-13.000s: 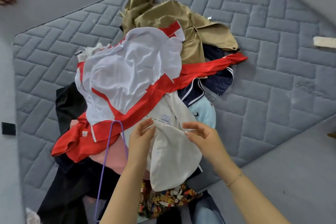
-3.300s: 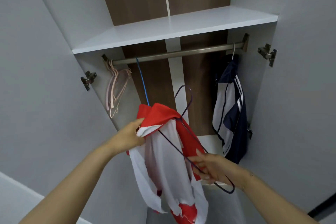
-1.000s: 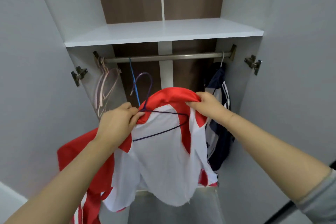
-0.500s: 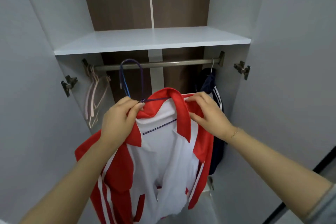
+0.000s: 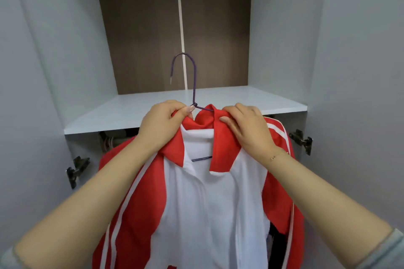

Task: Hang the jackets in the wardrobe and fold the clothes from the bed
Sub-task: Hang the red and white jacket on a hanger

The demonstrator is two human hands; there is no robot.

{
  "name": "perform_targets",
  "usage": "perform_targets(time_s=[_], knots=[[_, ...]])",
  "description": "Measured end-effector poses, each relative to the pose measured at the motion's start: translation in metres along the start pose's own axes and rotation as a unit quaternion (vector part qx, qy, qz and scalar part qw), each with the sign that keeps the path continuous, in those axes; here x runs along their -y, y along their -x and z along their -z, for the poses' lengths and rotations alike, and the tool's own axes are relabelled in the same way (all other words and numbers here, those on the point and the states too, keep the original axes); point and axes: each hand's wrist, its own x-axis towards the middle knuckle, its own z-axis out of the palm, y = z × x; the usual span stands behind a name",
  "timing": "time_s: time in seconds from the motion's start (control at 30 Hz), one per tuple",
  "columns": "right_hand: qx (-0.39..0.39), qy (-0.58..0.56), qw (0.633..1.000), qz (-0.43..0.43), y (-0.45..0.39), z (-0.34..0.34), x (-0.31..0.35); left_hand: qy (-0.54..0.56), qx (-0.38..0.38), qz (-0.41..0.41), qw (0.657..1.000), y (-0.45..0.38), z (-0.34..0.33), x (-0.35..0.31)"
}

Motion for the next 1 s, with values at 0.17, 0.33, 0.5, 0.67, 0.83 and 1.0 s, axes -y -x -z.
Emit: perform_targets(time_s=[0.17, 0.33, 0.5, 0.67, 0.83, 1.0], knots=[[0.013, -0.037, 0.999, -0.012, -0.077, -0.035, -0.053, -0.086, -0.039, -0.028, 0.995, -0.094, -0.008, 0.026], [0.027, -0.028, 0.999, -0.016, -0.182, -0.071, -0.108, -0.164, -0.031, -0.017, 0.986, -0.218, -0.007, 0.052], [0.025, -0.032, 0.999, -0.01, -0.285, -0.104, -0.155, -0.211, -0.065, 0.001, 0.975, -0.324, -0.007, 0.078], [0.084, -0.048, 0.995, -0.013, -0.355, -0.151, -0.188, -0.248, -0.048, 0.051, 0.966, -0.393, -0.019, 0.121], [0.175, -0.066, 0.982, -0.031, -0.361, -0.217, -0.217, -0.242, 0.03, 0.106, 0.964, -0.413, -0.062, 0.183], [0.254, -0.06, 0.964, -0.058, -0.333, -0.27, -0.24, -0.199, 0.067, 0.141, 0.968, -0.406, -0.116, 0.248]])
